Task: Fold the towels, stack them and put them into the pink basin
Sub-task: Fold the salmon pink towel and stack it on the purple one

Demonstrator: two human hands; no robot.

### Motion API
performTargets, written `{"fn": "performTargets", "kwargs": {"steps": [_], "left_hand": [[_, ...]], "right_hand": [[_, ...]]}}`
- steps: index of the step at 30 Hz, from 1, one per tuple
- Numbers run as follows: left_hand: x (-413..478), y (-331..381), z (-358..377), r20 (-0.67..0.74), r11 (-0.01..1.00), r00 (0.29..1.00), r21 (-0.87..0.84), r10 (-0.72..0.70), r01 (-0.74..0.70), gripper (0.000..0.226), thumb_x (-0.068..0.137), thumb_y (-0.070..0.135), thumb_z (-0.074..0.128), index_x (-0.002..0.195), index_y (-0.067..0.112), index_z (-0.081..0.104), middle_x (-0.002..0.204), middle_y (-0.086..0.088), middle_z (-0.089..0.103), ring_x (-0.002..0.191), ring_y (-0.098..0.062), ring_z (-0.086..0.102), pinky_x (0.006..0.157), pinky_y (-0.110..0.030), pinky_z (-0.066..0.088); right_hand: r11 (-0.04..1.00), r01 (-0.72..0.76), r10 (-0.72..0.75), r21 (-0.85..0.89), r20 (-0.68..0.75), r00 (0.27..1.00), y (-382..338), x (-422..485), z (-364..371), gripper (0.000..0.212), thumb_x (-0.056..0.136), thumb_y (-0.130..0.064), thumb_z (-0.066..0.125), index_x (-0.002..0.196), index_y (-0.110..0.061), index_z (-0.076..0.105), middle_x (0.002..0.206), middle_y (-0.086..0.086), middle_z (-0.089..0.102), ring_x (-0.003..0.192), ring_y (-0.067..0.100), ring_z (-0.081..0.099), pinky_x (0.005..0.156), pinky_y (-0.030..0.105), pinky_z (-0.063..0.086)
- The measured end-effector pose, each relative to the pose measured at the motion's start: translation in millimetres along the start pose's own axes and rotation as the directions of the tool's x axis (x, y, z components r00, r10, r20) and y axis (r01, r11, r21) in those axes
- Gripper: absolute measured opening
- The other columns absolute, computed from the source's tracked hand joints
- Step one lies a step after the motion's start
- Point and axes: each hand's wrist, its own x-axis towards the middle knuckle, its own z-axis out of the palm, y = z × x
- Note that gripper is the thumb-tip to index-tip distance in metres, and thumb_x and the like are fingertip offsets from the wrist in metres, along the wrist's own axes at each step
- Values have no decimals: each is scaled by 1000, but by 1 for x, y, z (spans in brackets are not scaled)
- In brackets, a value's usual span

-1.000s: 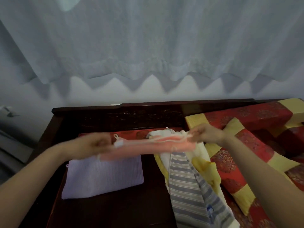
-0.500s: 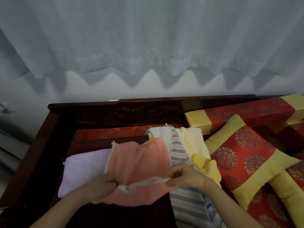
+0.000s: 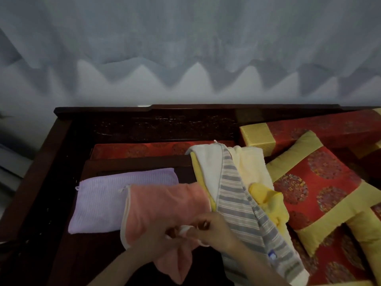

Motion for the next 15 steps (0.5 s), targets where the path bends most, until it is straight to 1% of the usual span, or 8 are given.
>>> {"fn": "performTargets", "kwargs": {"steps": [3, 5, 7, 8, 10, 11, 13, 15], "left_hand": [[2, -14, -7, -16, 1000, 1000, -23, -8, 7, 13, 79, 34, 70, 71, 43, 65, 75, 25, 64, 70, 7, 57, 64, -12, 43], [-2, -24, -16, 6, 999, 999, -1, -42, 42, 6, 75, 38, 72, 77, 37, 67, 81, 24, 65, 72, 7, 57, 67, -11, 44], [-7, -34, -31, 38, 995, 995, -27, -95, 96, 23, 71, 41, 75, 87, 26, 70, 88, 9, 68, 71, 3, 59, 67, -11, 46], [-8, -38, -39, 44, 991, 993, -62, -112, 114, 22, 70, 38, 77, 87, 25, 71, 85, 3, 70, 70, 2, 61, 65, -12, 47], [-10, -44, -56, 29, 986, 995, -130, -100, 103, 11, 73, 22, 78, 80, 30, 75, 74, 4, 73, 67, 0, 65, 63, -13, 47], [-10, -47, -65, -11, 979, 994, -174, -113, 109, 17, 75, 12, 76, 79, 28, 77, 74, 3, 75, 66, -2, 67, 62, -14, 49], [-9, -64, -81, -88, 953, 978, -256, -187, 159, 20, 75, 5, 75, 82, 23, 78, 79, -3, 77, 70, -9, 71, 63, -16, 52], [-11, -87, -92, -137, 945, 960, -256, -246, 205, 17, 74, 8, 77, 79, 24, 78, 81, -3, 77, 74, -12, 72, 64, -15, 53]], "right_hand": [[993, -91, 83, 80, 105, 991, 1, 14, -13, 10, 76, -20, 78, 86, -19, 76, 74, -10, 72, 70, 1, 62, 65, 16, 47], [985, -118, 129, 122, -84, 988, 12, 36, -27, 10, 80, -9, 72, 87, -16, 76, 74, -12, 73, 71, -2, 64, 70, 18, 47], [975, -150, 84, -162, -357, 930, 29, 67, -42, 13, 83, -6, 66, 86, -14, 75, 74, -13, 70, 68, 2, 62, 68, 21, 44], [917, -182, 29, -354, -395, 918, 36, 80, -46, 16, 82, -6, 62, 87, -15, 74, 79, -9, 70, 72, 9, 63, 67, 24, 44], [774, -165, -16, -611, -279, 960, 47, 103, -46, 21, 78, -7, 54, 92, -14, 68, 91, 5, 68, 86, 26, 64, 69, 31, 48], [703, -141, 1, -697, -198, 980, 52, 111, -42, 25, 77, -8, 53, 98, -14, 64, 96, 9, 64, 92, 31, 61, 71, 36, 49], [588, -100, 8, -803, -118, 993, 59, 121, -32, 34, 77, -16, 56, 110, -17, 58, 105, 9, 57, 101, 32, 55, 74, 39, 48], [608, -87, -20, -789, -125, 992, 57, 125, -25, 38, 76, -27, 62, 113, -23, 57, 106, 6, 56, 100, 29, 54, 76, 37, 47]]}}
